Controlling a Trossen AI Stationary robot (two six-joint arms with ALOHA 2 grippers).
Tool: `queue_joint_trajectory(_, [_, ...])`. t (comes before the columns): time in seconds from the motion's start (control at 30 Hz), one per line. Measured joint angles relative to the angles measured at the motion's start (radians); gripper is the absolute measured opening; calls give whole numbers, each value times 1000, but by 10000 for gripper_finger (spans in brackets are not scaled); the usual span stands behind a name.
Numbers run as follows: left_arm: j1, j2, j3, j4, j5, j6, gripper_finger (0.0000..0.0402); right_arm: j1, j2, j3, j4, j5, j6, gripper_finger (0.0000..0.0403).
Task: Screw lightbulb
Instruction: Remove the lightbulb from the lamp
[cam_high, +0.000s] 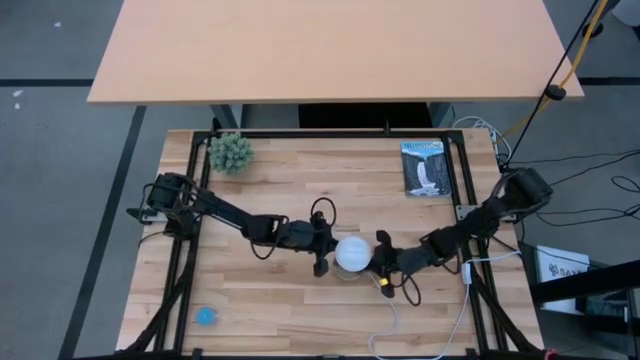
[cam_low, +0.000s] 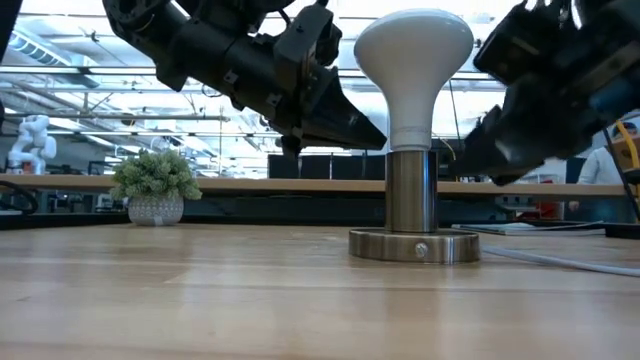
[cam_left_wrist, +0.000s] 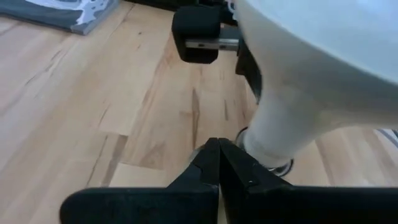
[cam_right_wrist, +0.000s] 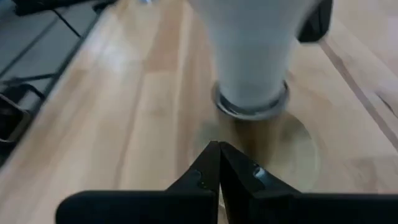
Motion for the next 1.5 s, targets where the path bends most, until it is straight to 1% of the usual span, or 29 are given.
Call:
queue_joint_trajectory(0.1, [13, 0, 0, -13, -1, 0, 0, -17, 21, -1, 12, -2, -3, 0])
queue_joint_trajectory(0.33, [46, 0, 0, -41, -8, 3, 0, -73, 120, 0, 172, -53, -37, 0])
queue_joint_trajectory(0.4, [55, 0, 0, -58, -22, 3, 0, -90, 148, 0, 190, -34, -41, 0])
queue_joint_trajectory(0.53, [72, 0, 0, -79, -30, 1, 0, -136, 184, 0, 201, 67, -49, 0])
queue_joint_trajectory(0.7, [98, 0, 0, -107, -65, 0, 0, -205, 187, 0, 165, 76, -64, 0])
queue_joint_trajectory(0.8, [109, 0, 0, -118, -75, -4, 0, -224, 169, -1, 136, 69, -64, 0])
queue_joint_trajectory(0.9, [110, 0, 0, -117, -74, -3, 0, -218, 119, -2, 64, 12, -50, 0])
queue_joint_trajectory(1.0, [104, 0, 0, -112, -22, 13, 0, -189, 38, -2, -49, -27, -9, 0])
queue_joint_trajectory(1.1, [96, 0, 0, -92, 18, 20, 0, -137, -49, -2, -115, -27, 13, 0])
queue_joint_trajectory(1.17, [89, 0, 0, -70, 43, 27, 0, -101, -98, -2, -105, -27, 4, 0])
queue_joint_trajectory(1.27, [79, 0, 0, -26, 72, 46, 0, -62, -130, -2, -56, -27, -35, 0])
queue_joint_trajectory(1.37, [72, 0, 0, -1, 77, 53, 0, -51, -117, -2, -3, -8, -52, 0])
queue_joint_trajectory(1.5, [72, 0, 0, -2, 79, 52, 0, -53, -65, -2, 64, 4, -56, 0])
